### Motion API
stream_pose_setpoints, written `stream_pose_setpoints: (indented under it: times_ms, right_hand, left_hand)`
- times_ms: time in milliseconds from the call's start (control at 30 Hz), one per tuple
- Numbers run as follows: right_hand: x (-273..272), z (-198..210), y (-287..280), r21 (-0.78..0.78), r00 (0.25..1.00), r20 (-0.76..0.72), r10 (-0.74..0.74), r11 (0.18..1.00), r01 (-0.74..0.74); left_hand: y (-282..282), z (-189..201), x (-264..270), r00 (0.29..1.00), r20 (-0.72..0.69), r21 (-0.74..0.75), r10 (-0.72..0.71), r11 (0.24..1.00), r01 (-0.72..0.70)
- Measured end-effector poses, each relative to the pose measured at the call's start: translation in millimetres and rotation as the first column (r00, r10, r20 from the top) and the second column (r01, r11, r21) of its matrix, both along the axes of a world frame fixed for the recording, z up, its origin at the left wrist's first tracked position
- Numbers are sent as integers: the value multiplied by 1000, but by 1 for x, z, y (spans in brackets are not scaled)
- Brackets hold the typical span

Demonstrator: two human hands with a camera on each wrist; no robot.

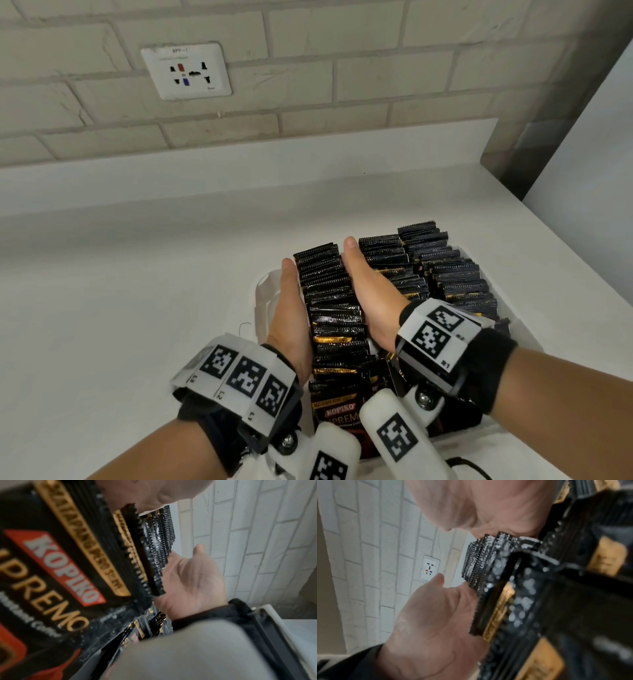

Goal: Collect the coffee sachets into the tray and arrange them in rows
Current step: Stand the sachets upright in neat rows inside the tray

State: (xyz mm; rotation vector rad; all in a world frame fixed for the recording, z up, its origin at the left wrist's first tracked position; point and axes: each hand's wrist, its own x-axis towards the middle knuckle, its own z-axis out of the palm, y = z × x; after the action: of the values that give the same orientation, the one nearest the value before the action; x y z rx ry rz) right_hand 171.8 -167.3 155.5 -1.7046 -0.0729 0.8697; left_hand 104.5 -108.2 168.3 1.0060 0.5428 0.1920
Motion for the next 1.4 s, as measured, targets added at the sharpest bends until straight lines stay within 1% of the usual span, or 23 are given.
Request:
stream_pose_setpoints:
  times_ms: [67, 133, 200, 267, 300, 367, 500, 633, 733, 800, 833, 900, 933, 967, 1000, 1033, 1067, 1100, 1233, 1300, 1333, 1367, 1400]
  right_hand:
    - [-2, 4, 0, 6, 1000, 5, -4, 1000, 4]
    - [-4, 11, -4, 3, 1000, 5, 15, 1000, -15]
    - [-3, 15, -13, 17, 999, 10, 42, 999, -42]
    - [-5, 24, -26, 56, 998, -9, 65, 996, -64]
    - [-7, 28, -35, 83, 997, -17, 81, 993, -80]
    - [-12, 36, -51, 142, 992, -42, 118, 984, -111]
    - [-28, 44, -80, 163, 971, -123, 205, 969, -184]
    - [-43, 41, -94, 140, 959, -152, 241, 965, -220]
    - [-49, 40, -96, 115, 956, -139, 259, 963, -244]
    - [-51, 40, -96, 100, 955, -134, 266, 962, -254]
    - [-52, 40, -97, 96, 953, -133, 271, 961, -259]
    - [-53, 39, -101, 89, 952, -121, 282, 958, -272]
    - [-53, 40, -103, 84, 954, -108, 278, 959, -270]
    - [-53, 40, -105, 77, 960, -87, 266, 962, -260]
    - [-52, 41, -107, 69, 966, -58, 251, 966, -247]
    - [-51, 41, -110, 58, 971, -19, 237, 970, -236]
    - [-50, 41, -113, 48, 974, 24, 226, 973, -227]
    - [-49, 41, -115, 43, 974, 67, 219, 974, -222]
    - [-46, 47, -125, 48, 966, 172, 192, 978, -203]
    - [-48, 51, -124, -28, 940, 256, 227, 973, -227]
    - [-49, 52, -123, -95, 903, 330, 275, 962, -258]
    - [-52, 53, -120, -179, 836, 421, 351, 936, -303]
    - [-55, 54, -117, -288, 735, 503, 455, 890, -353]
  left_hand:
    - [1, 3, -1, 1000, -1, -11, -10, 1000, 10]
    - [2, 7, -4, 999, -46, 19, -10, 1000, 11]
    - [6, 7, -8, 990, -140, 101, -2, 995, 16]
    - [15, 4, -18, 979, -204, 191, 9, 981, 30]
    - [20, 3, -25, 975, -222, 209, -4, 976, 52]
    - [25, -6, -41, 967, -254, 196, -32, 977, 84]
    - [16, -11, -69, 934, -338, 71, -115, 987, 147]
    - [2, -16, -77, 936, -289, 25, -202, 976, 218]
    - [-11, -6, -80, 908, -315, 89, -274, 945, 316]
    - [-8, -11, -84, 898, -321, 111, -300, 930, 350]
    - [-5, -14, -87, 883, -348, 150, -314, 911, 383]
    - [-3, -11, -92, 876, -381, 347, -297, 832, 433]
    - [-2, -11, -94, 878, -388, 486, -279, 748, 452]
    - [1, -14, -96, 880, -397, 636, -262, 612, 470]
    - [3, -17, -98, 880, -403, 754, -253, 454, 476]
    - [5, -20, -99, 882, -402, 828, -245, 314, 464]
    - [6, -23, -100, 881, -405, 862, -245, 217, 457]
    - [7, -27, -101, 883, -402, 882, -241, 158, 445]
    - [11, -28, -102, 922, -305, 947, -240, 27, 321]
    - [10, -24, -104, 909, -326, 944, -261, -28, 330]
    - [10, -22, -105, 904, -334, 941, -266, -44, 335]
    - [9, -20, -105, 910, -319, 947, -264, -64, 313]
    - [9, -18, -106, 915, -303, 953, -267, -78, 293]
